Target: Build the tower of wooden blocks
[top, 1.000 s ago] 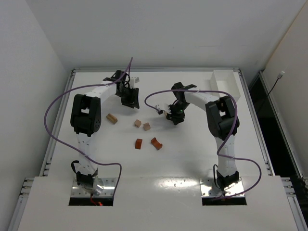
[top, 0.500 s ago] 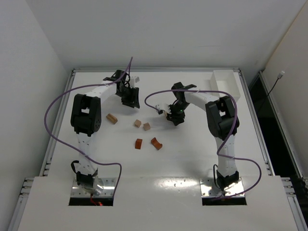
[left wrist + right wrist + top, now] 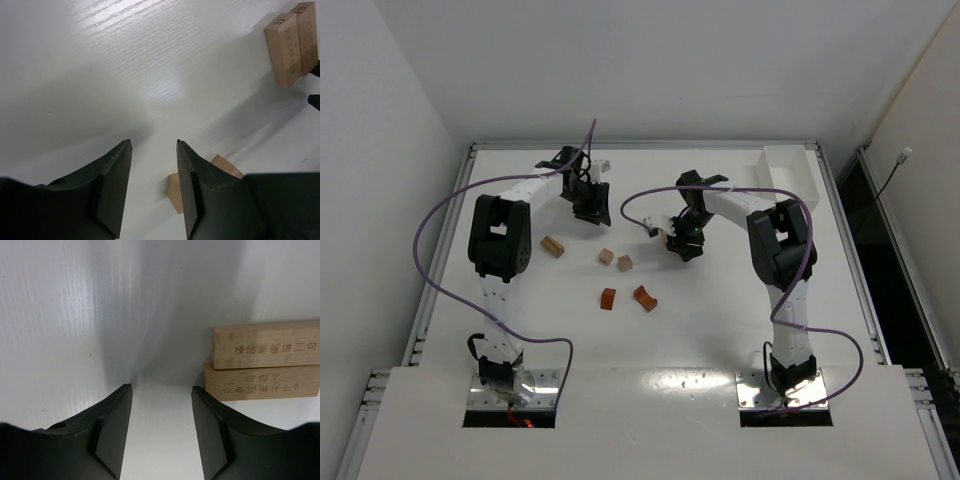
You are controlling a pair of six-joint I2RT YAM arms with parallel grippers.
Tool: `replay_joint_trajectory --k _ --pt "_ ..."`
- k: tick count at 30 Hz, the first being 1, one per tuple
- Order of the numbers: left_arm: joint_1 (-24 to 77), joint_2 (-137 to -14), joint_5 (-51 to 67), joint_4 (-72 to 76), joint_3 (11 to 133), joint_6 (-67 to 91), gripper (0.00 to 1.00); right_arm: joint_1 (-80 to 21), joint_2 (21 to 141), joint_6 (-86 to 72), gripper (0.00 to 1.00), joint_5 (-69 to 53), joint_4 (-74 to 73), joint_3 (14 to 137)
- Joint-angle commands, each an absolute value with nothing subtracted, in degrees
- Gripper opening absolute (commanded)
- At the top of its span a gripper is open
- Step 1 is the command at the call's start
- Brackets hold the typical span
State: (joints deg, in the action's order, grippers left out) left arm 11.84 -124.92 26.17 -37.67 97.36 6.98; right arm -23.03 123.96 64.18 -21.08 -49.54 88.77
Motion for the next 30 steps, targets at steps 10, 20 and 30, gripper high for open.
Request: replay_joint_trajectory --k 10,20,30 --pt "11.1 -125.3 27.9 -37.1 99.8 7.3 0.37 -23.4 120.6 66.1 0.01 -26.4 -53.7 89.6" --pt "11.1 -124.7 27.9 -37.1 98.7 7.3 0.37 -21.6 105.9 48.1 0.0 -16.2 -38.5 73.8" --pt "11.1 -122.5 22.9 -36.6 97.5 9.8 0.33 -22.0 130.3 1.1 0.0 9.8 -45.0 108.5"
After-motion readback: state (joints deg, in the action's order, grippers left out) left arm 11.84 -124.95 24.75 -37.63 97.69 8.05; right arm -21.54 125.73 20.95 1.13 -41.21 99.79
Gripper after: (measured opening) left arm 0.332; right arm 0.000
